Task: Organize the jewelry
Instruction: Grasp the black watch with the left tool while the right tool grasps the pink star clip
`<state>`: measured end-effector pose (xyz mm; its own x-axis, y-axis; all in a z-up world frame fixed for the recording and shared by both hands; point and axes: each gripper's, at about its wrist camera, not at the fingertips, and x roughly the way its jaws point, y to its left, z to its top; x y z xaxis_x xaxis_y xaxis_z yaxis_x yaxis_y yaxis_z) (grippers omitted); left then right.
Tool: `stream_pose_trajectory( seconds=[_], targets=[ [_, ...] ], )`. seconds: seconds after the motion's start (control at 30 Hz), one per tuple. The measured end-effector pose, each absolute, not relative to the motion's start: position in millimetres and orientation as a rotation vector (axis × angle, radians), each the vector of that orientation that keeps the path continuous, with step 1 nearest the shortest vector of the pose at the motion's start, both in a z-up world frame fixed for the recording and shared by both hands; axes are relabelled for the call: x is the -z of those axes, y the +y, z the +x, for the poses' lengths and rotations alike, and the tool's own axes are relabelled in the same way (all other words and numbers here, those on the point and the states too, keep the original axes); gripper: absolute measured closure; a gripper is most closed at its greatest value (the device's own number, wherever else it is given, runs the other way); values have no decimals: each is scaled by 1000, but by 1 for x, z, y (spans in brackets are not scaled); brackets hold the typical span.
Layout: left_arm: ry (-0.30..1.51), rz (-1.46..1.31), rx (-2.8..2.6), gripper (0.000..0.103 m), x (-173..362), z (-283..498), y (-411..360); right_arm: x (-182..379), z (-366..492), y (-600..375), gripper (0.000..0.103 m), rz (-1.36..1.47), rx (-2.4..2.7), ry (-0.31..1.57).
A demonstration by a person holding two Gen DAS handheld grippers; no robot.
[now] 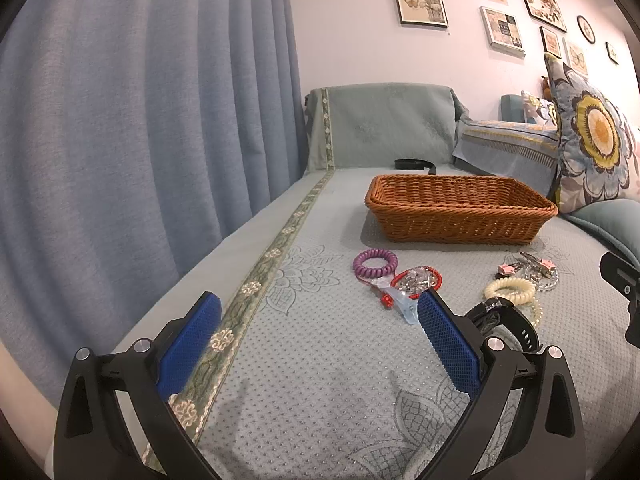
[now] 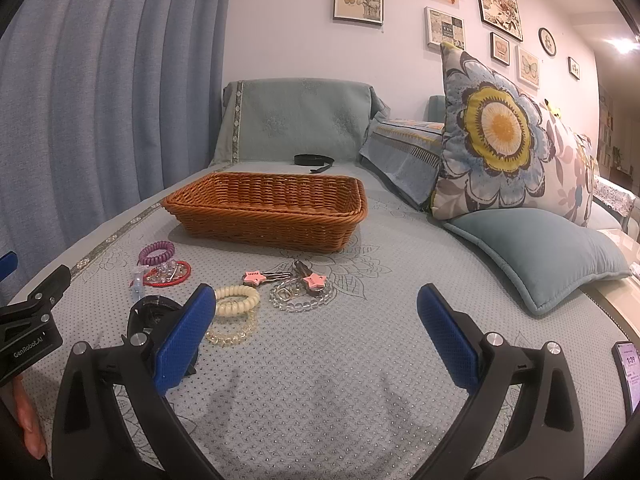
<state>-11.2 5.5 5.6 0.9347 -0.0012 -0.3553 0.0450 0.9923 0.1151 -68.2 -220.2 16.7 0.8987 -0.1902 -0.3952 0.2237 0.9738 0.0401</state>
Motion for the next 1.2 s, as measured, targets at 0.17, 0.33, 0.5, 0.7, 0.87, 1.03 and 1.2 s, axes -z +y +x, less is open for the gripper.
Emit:
stream_pose_trajectory(
  seconds=[0.17,0.33,0.5,0.7,0.87,1.03,1.2],
  targets=[
    [364,121,24,8,-5,-11,7,-16,-68,-220,7,86,214,401],
    [365,122,24,8,-5,-11,7,-15,-67,-222,7,95,216,405],
    [386,127,15,8,-3,-7,7,-14,-66,-231,7,132,218,423],
    [446,153,79,8,-4,-4,0,-9,-55,-245,8,180,214,513],
    [623,91,254,17,-2,2,-13,-2,-30,-257,17,163,170,642],
    [765,63,358,36,5,20,-32,5,1,-276,41,175,111,716],
    [848,11,383,45,12,34,-39,12,38,-281,50,158,40,784]
  ],
)
